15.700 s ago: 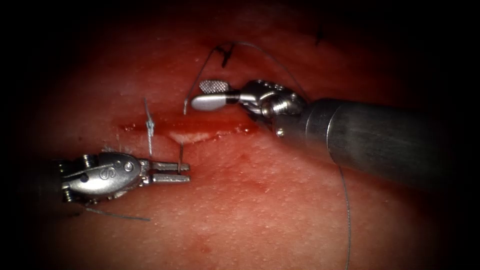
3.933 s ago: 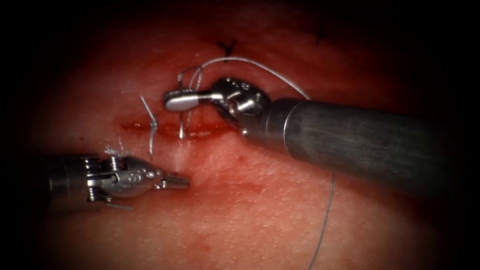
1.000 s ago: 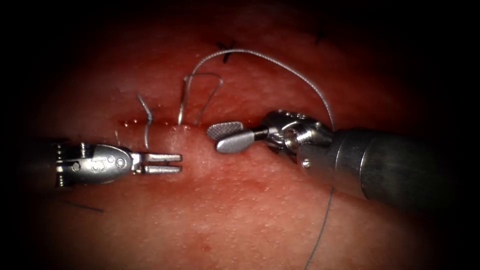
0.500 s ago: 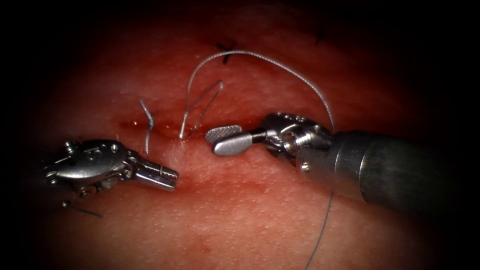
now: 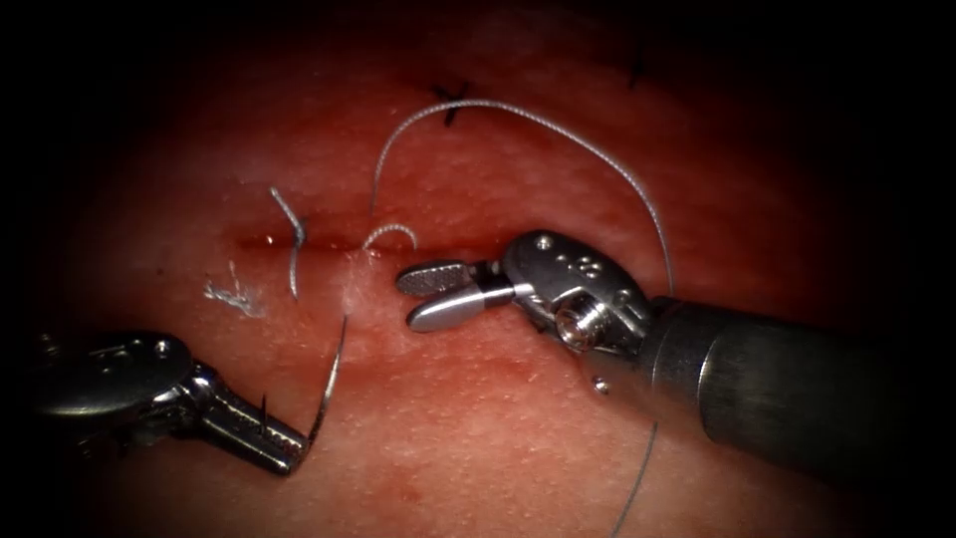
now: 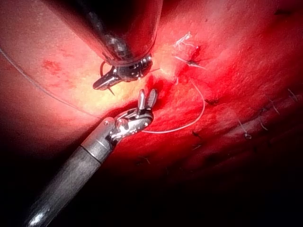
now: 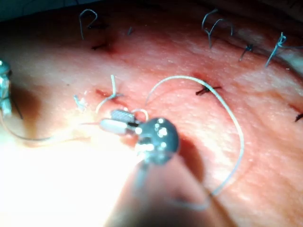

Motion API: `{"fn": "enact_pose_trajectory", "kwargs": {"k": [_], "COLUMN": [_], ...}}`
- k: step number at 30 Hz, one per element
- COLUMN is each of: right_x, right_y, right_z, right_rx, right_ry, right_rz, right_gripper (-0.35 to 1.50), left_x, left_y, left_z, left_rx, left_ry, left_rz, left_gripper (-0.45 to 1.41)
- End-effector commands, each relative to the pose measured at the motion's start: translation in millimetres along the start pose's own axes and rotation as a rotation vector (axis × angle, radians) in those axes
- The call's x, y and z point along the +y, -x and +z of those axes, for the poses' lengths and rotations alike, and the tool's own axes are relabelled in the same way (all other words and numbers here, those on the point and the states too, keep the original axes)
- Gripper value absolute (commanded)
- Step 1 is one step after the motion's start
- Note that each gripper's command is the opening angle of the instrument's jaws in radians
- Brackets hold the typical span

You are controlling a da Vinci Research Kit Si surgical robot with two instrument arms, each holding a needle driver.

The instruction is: Wound Closure

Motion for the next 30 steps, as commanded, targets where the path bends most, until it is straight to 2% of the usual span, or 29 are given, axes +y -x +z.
{"fn": "enact_pose_trajectory", "kwargs": {"k": [1,4,5,8,9,10,13,18,22,25,27,29,30], "right_x": [0.8,0.7,0.6,0.5,0.5,0.6,1.1,2.9,4.2,4.8,5.2,4.9,4.7], "right_y": [0.2,0.2,0.1,0.1,0.1,0.3,1.1,3.0,5.8,7.2,7.6,6.8,6.5], "right_z": [1.0,1.3,1.7,2.2,2.4,3.3,5.1,6.4,6.5,6.1,5.6,5.4,5.5], "right_rx": [-0.021,-0.019,-0.021,-0.026,-0.026,-0.049,-0.087,-0.126,-0.212,-0.261,-0.271,-0.27,-0.263], "right_ry": [-0.013,-0.02,-0.016,-0.012,-0.009,-0.005,0.005,0.062,0.091,0.108,0.118,0.115,0.115], "right_rz": [-0.071,-0.108,-0.155,-0.185,-0.197,-0.229,-0.244,-0.26,-0.237,-0.221,-0.215,-0.208,-0.205], "right_gripper": [0.2,0.22,0.31,0.32,0.36,0.56,0.57,0.59,0.49,0.29,0.27,0.17,0.12], "left_x": [-0.1,0.8,1.5,1.9,2.1,2.5,3.1,4.4,5.8,6.4,6.5,6.1,5.9], "left_y": [-0.4,-0.8,-1.3,-1.4,-1.4,-1.2,-0.8,-0.9,-1.8,-2.6,-3.0,-3.2,-3.2], "left_z": [0.6,0.6,0.5,0.3,0.3,0.3,0.2,0.6,0.8,0.9,0.9,0.7,0.6], "left_rx": [-0.002,-0.003,-0.001,0.007,0.017,0.032,0.042,0.059,0.1,0.115,0.115,0.101,0.098], "left_ry": [0.008,0.025,0.04,0.025,0.001,-0.047,-0.101,-0.132,-0.155,-0.202,-0.285,-0.391,-0.415], "left_rz": [0.001,-0.001,0.025,0.071,0.129,0.218,0.316,0.373,0.425,0.49,0.571,0.648,0.656], "left_gripper": [-0.45,-0.45,-0.45,-0.45,-0.45,-0.45,-0.45,-0.45,-0.45,-0.45,-0.45,-0.45,-0.45]}}
